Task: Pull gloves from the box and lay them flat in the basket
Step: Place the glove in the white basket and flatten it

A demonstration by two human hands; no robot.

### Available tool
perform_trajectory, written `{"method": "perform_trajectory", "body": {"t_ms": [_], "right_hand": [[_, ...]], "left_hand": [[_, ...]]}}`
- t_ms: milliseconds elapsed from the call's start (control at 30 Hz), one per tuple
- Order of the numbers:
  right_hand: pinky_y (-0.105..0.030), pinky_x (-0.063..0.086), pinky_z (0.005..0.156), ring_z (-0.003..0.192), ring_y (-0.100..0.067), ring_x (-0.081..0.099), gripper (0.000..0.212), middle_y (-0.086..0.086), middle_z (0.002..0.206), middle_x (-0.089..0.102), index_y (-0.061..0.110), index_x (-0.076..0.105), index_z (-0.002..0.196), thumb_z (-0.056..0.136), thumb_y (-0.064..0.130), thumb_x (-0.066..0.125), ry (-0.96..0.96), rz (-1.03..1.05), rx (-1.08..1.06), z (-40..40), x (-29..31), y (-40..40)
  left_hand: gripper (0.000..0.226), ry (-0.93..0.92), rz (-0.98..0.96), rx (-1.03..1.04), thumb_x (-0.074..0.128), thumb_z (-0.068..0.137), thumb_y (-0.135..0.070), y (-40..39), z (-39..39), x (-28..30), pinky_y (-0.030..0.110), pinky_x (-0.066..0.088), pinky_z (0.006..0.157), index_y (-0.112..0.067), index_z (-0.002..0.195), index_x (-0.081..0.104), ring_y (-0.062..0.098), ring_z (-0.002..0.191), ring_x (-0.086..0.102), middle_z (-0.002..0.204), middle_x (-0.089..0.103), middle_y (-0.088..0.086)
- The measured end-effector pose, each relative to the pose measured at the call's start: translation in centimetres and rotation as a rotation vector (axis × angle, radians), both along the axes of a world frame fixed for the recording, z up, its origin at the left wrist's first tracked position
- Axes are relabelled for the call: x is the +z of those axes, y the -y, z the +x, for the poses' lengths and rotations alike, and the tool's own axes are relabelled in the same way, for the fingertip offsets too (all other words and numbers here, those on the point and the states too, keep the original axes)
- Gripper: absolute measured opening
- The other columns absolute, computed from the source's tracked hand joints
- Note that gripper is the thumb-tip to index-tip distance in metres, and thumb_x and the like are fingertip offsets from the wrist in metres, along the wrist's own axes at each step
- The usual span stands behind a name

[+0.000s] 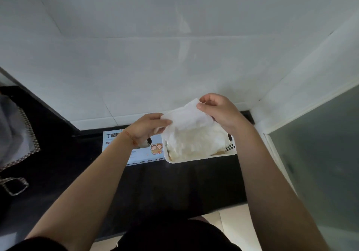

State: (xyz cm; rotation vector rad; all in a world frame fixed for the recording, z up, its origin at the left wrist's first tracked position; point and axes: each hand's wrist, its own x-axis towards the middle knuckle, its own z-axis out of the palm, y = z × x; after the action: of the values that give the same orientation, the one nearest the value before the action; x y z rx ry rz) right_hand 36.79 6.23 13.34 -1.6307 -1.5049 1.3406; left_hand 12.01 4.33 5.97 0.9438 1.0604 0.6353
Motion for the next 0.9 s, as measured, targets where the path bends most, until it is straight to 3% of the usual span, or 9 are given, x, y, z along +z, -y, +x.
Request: {"method": "perform_trajectory", "body": {"t_ms": [133, 267, 333, 433, 533, 633, 700, 800, 900], "right_hand": [[-0.018, 0.037, 0.046, 0.048, -0.009, 0.039, 0.007, 0.003, 0.072, 0.052, 0.014, 0.059, 0.102, 0.096, 0.017, 0.061, -0.17, -0.16, -0.078, 0.6, -1.7, -0.1], [-0.023, 0.042, 0.055, 0.063, -0.012, 0.047, 0.014, -0.002, 0.079, 0.053, 0.011, 0.055, 0.108, 0.095, 0.014, 0.059, -0.095, -0.253, -0.183, 4.0, -5.0, -0.7], [-0.027, 0.048, 0.056, 0.069, -0.015, 0.051, 0.017, -0.005, 0.083, 0.054, 0.009, 0.054, 0.11, 0.094, 0.013, 0.057, 0.026, -0.282, -0.181, 6.0, -7.2, -0.9], [-0.025, 0.049, 0.054, 0.065, -0.016, 0.056, 0.019, -0.005, 0.087, 0.059, 0.013, 0.053, 0.113, 0.094, 0.013, 0.054, 0.209, -0.308, -0.141, 8.0, -10.2, -1.1], [-0.028, 0.05, 0.059, 0.064, -0.015, 0.056, 0.021, -0.004, 0.09, 0.059, 0.016, 0.052, 0.115, 0.095, 0.013, 0.052, 0.267, -0.272, -0.136, 9.2, -12.3, -1.4], [-0.028, 0.048, 0.064, 0.073, -0.011, 0.055, 0.024, 0.003, 0.092, 0.055, 0.017, 0.049, 0.119, 0.095, 0.013, 0.052, 0.295, -0.182, -0.114, 9.7, -13.4, -1.4], [-0.029, 0.048, 0.065, 0.073, -0.013, 0.055, 0.022, 0.003, 0.088, 0.054, 0.019, 0.045, 0.118, 0.097, 0.013, 0.051, 0.336, -0.104, -0.074, 9.6, -13.7, -1.3], [-0.032, 0.05, 0.064, 0.072, -0.017, 0.058, 0.013, 0.002, 0.083, 0.054, 0.022, 0.041, 0.107, 0.1, 0.013, 0.046, 0.471, 0.026, 0.022, 9.3, -14.1, -0.9], [-0.032, 0.042, 0.052, 0.065, -0.019, 0.054, 0.015, 0.001, 0.09, 0.053, 0.022, 0.04, 0.099, 0.098, 0.007, 0.042, 0.699, 0.181, 0.159, 9.1, -15.0, -0.3]], "left_hand": [[0.018, -0.28, 0.063, -0.009, 0.076, 0.082, -0.028, -2.0, 0.7, 0.9, 0.025, 0.049, 0.073, -0.012, 0.085, 0.069, 0.014, 0.072, 0.059, 0.073, 0.062, -0.001], [0.021, -0.636, 0.291, 0.01, 0.076, 0.083, -0.028, -5.0, 4.6, 0.2, 0.015, 0.04, 0.058, -0.017, 0.097, 0.066, 0.008, 0.068, 0.057, 0.084, 0.064, -0.002], [0.025, -0.786, 0.336, -0.031, 0.074, 0.084, -0.027, -5.4, 6.7, -1.7, 0.018, 0.042, 0.064, -0.02, 0.106, 0.063, 0.015, 0.08, 0.056, 0.094, 0.061, -0.001], [0.03, -0.991, 0.363, -0.101, 0.063, 0.09, -0.029, -4.8, 8.9, -4.6, 0.032, 0.049, 0.087, -0.022, 0.119, 0.059, 0.023, 0.099, 0.06, 0.11, 0.063, 0.002], [0.032, -1.276, 0.508, -0.097, 0.052, 0.094, -0.028, -3.7, 10.5, -5.8, 0.039, 0.045, 0.092, -0.018, 0.125, 0.056, 0.026, 0.104, 0.059, 0.116, 0.061, 0.004], [0.039, -1.346, 0.776, -0.058, 0.047, 0.091, -0.036, -2.2, 11.8, -6.6, 0.04, 0.042, 0.096, -0.013, 0.121, 0.059, 0.029, 0.109, 0.056, 0.118, 0.059, 0.007], [0.056, -1.335, 0.917, -0.194, 0.038, 0.088, -0.05, -1.4, 12.5, -7.6, 0.046, 0.036, 0.108, -0.016, 0.129, 0.055, 0.031, 0.128, 0.048, 0.134, 0.053, 0.009], [0.08, -1.377, 0.824, -0.464, 0.024, 0.083, -0.07, -0.7, 13.0, -8.8, 0.05, 0.012, 0.121, -0.027, 0.149, 0.034, 0.027, 0.15, 0.015, 0.16, 0.024, 0.003], [0.095, -1.405, 0.693, -0.487, 0.016, 0.071, -0.082, 0.5, 12.9, -10.2, 0.049, 0.0, 0.122, -0.036, 0.154, 0.016, 0.023, 0.152, -0.002, 0.164, 0.005, -0.002]]}}
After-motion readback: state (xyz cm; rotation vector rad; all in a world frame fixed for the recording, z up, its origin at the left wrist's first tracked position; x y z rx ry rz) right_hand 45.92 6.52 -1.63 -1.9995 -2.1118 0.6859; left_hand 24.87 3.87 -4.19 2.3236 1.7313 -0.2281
